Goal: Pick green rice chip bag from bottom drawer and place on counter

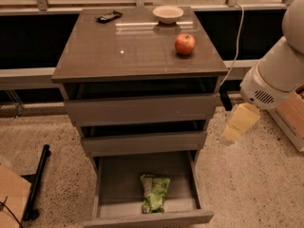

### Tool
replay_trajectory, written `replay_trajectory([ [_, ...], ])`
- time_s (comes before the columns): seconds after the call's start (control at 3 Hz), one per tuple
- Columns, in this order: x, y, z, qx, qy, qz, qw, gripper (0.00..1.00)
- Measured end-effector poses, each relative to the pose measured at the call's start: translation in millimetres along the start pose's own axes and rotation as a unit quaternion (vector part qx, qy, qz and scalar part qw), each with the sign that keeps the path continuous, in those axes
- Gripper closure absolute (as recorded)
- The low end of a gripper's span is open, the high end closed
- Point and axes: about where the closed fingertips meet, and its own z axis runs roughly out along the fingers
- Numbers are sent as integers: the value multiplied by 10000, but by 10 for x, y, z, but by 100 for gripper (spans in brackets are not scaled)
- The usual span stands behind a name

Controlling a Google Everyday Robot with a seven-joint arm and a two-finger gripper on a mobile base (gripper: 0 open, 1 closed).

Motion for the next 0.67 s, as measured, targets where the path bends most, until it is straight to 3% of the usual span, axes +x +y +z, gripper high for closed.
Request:
replay_trajectory([
  [0.33, -5, -10, 41, -20, -14, 11, 10000, 0],
  [0.67, 13, 8, 188, -19, 227, 257, 9994, 0],
])
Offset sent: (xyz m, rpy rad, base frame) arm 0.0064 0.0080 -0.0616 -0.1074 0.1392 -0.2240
